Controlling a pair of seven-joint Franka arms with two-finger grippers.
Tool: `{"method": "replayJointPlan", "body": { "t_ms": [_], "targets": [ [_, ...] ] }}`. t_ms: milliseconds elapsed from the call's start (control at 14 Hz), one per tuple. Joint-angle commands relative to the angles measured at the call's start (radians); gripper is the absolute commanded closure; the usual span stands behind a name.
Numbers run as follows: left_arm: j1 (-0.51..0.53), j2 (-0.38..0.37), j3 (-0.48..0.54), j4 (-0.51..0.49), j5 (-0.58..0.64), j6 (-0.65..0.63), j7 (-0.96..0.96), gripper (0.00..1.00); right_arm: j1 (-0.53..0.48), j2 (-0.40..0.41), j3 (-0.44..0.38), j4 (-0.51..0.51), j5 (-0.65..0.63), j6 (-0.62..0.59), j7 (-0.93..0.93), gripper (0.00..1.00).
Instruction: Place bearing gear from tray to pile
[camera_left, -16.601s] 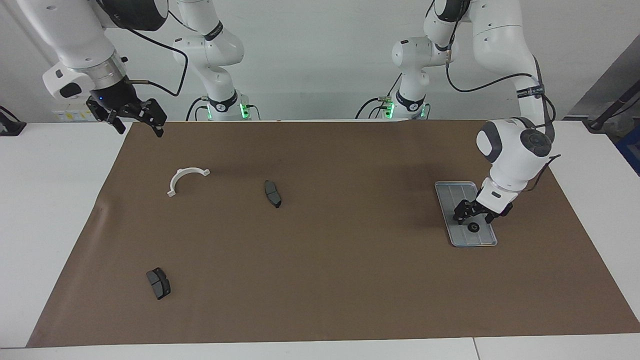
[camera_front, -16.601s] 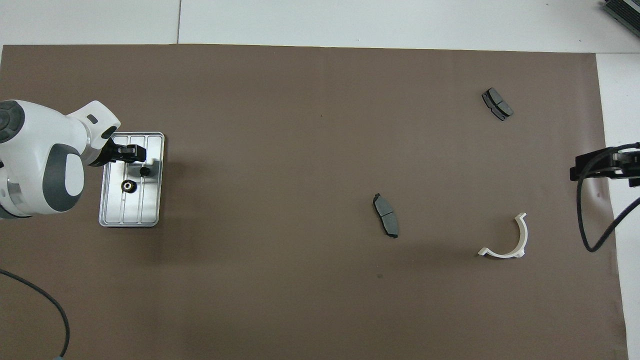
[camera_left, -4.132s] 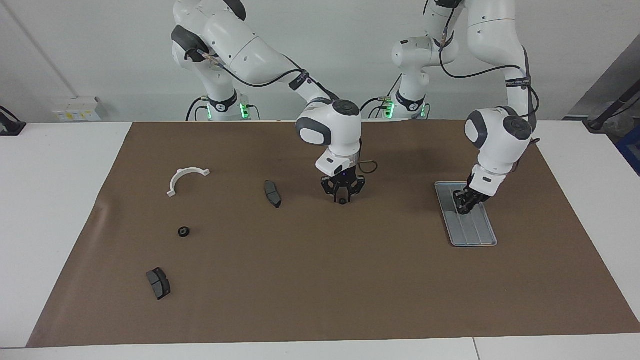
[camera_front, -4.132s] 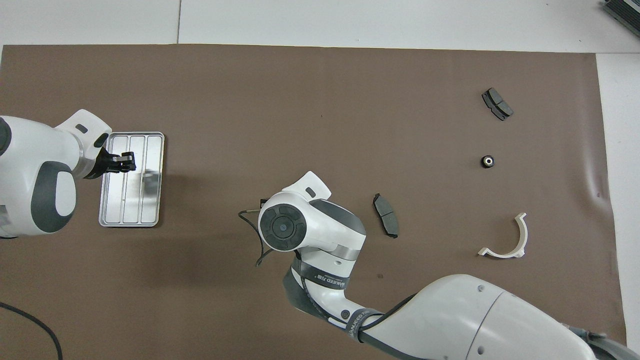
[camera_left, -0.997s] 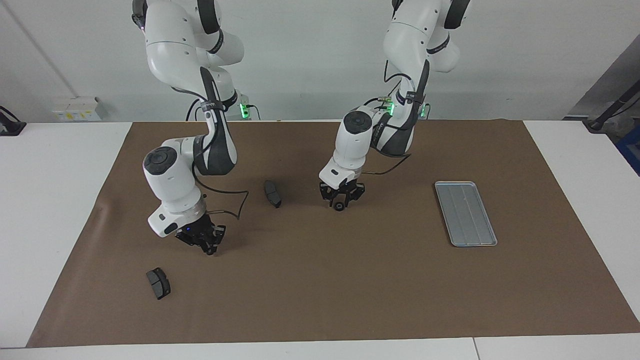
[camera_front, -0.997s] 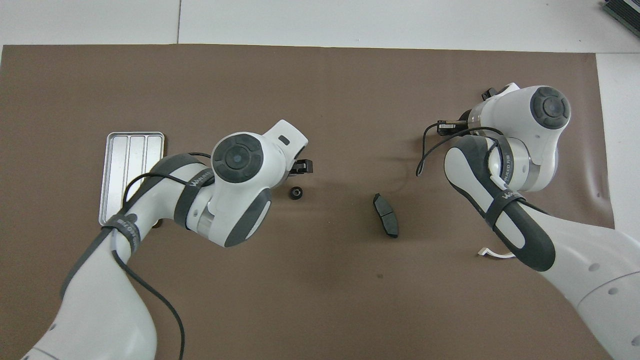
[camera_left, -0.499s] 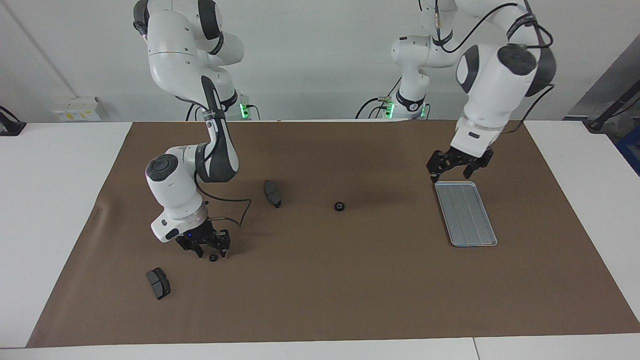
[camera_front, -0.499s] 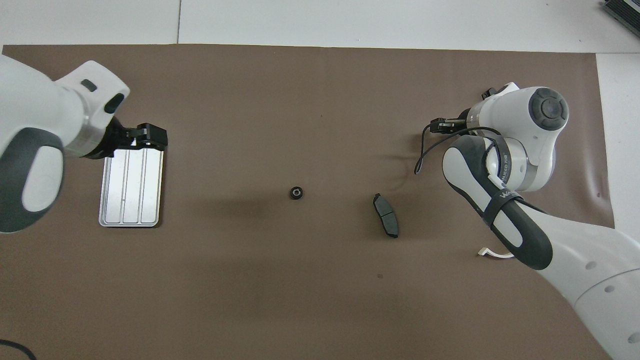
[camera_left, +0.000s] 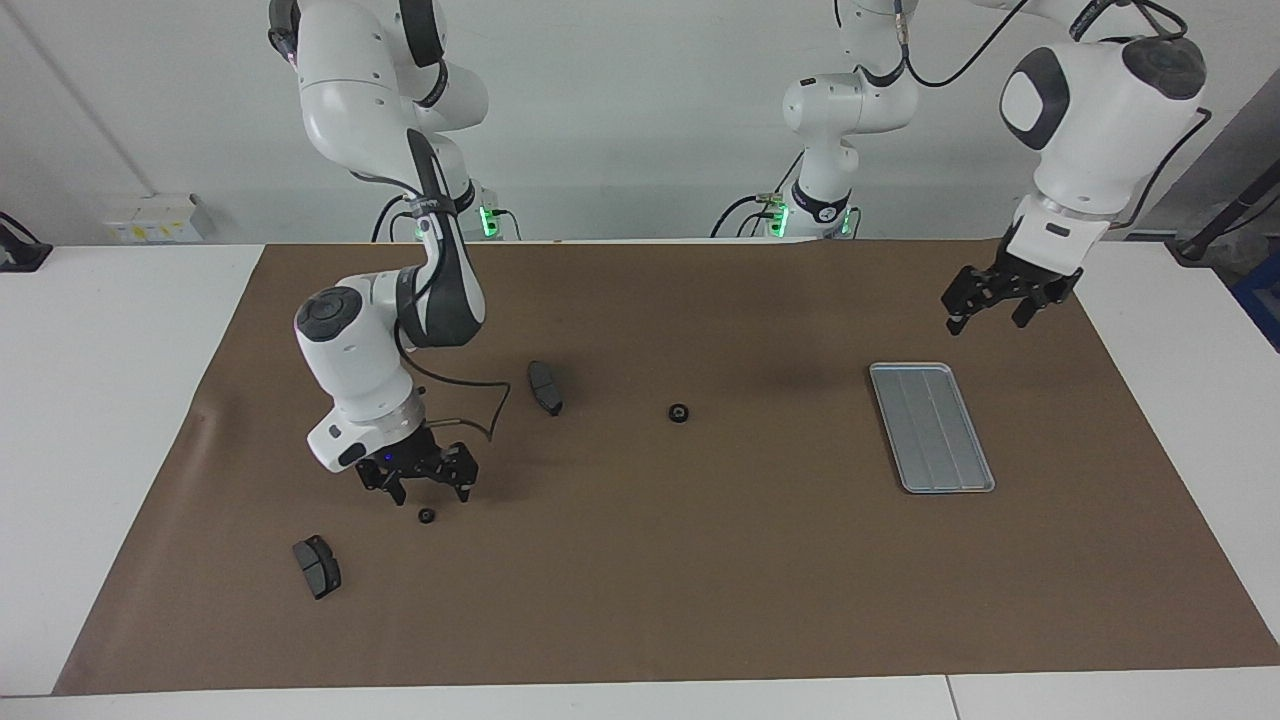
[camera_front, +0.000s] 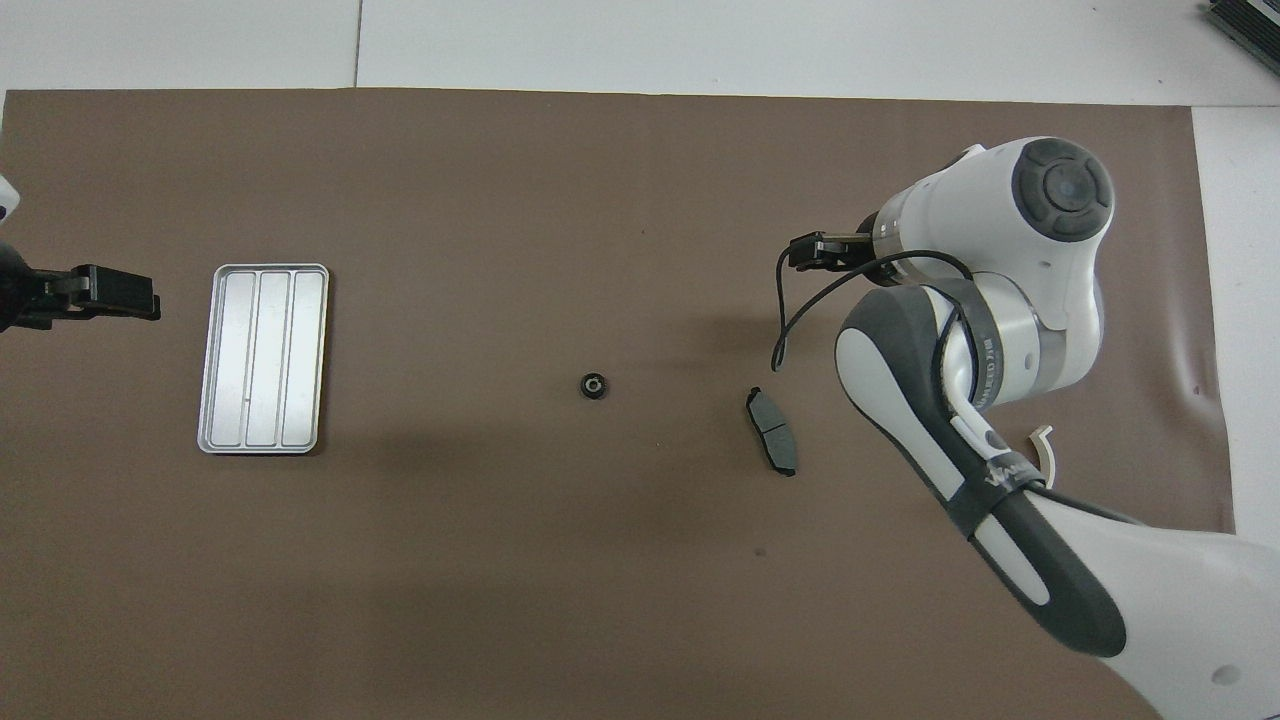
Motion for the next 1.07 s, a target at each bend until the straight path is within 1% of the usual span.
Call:
{"method": "replayJointPlan", "body": {
  "t_ms": [0,142,285,356,427,570,784,997],
  "targets": [
    [-0.007,-0.011,-0.005,-0.007,0.003,0.02,0.008,0.0,-0.008,-0.001,0.145,0.012,-0.083,-0.028,0.216,0.0],
    [-0.015,-0.011,-0.007,-0.008,0.003,0.022,0.005,0.0,-0.005,0.004,0.235,0.012,-0.093,-0.016,0.344,0.0],
    [-0.013,-0.011,-0.005,-0.008,0.003,0.025,0.003,0.0,0.006,0.018,0.305,0.011,-0.17,0.004,0.456,0.0],
    [-0.012,-0.013,-0.005,-0.014,0.002,0.026,0.005,0.0,0.007,0.038,0.345,0.009,-0.204,0.022,0.524,0.0],
    [-0.016,-0.013,-0.007,-0.016,0.002,0.031,0.005,0.0,0.012,0.061,0.376,0.011,-0.243,0.033,0.581,0.0],
    [-0.02,-0.013,-0.014,-0.014,0.003,0.032,0.005,0.0,0.02,0.132,0.43,0.011,-0.398,0.059,0.707,0.0],
    [-0.029,-0.016,-0.013,-0.017,0.002,0.011,0.0,0.0,0.021,0.248,0.493,0.024,-0.592,0.064,0.815,0.0],
    [-0.018,-0.017,-0.013,-0.017,0.002,0.012,-0.001,0.0,0.035,0.306,0.496,0.04,-0.661,0.073,0.818,0.0]
  ]
}}
